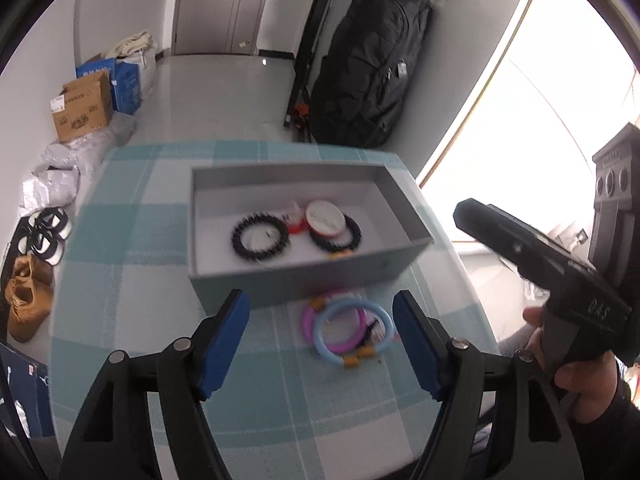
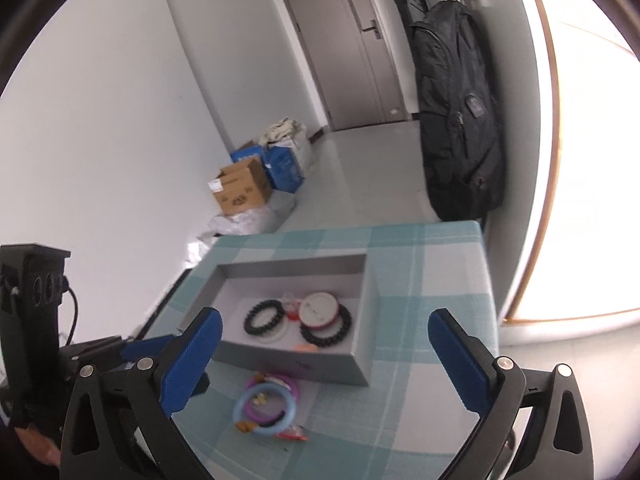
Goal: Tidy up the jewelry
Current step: 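Withdraw both tools and move the left tool over the blue ring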
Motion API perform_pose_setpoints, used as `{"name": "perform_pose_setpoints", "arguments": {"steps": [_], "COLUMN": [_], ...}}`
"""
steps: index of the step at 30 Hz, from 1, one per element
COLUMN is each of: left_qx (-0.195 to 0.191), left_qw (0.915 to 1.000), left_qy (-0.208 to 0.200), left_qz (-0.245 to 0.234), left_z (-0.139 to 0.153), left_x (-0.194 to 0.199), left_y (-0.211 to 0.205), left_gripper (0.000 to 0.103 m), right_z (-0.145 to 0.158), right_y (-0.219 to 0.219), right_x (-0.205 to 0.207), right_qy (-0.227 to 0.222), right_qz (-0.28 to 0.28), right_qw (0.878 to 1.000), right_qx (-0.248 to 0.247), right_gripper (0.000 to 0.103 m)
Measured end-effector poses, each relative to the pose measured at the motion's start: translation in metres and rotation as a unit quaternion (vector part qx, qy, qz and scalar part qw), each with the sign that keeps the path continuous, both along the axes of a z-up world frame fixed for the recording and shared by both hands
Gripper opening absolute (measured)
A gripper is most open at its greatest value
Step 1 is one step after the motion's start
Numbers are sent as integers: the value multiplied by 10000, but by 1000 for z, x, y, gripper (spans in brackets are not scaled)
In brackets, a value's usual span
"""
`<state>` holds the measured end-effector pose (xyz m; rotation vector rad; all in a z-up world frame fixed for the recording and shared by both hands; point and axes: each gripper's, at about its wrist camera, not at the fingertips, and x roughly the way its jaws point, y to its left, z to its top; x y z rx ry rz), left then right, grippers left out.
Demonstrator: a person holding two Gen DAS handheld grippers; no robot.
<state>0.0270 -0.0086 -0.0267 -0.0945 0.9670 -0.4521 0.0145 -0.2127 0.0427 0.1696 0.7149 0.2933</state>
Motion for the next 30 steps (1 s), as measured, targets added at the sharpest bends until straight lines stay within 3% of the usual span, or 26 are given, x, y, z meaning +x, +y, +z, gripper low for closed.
{"name": "perform_pose_setpoints", "arguments": {"steps": [13, 24, 30], "left_qx": [388, 809, 561], "left_qw": [9980, 9959, 9979], "left_qy": [205, 212, 221], "left_qz": [-461, -334, -215], "left_z": [-24, -33, -31], "left_x": [-11, -13, -13], "left_y": [-30, -38, -34], "left_gripper": [71, 71, 71], "right_z": [-15, -22, -25], "right_y": [-19, -19, -15], "right_x": [-12, -10, -9], "right_qy": [356, 506, 553], "right_qz": [-175, -190, -151], "right_qw": [9992, 9985, 9982], "right_qx": [4, -46, -155], "right_gripper": [103, 103, 103]}}
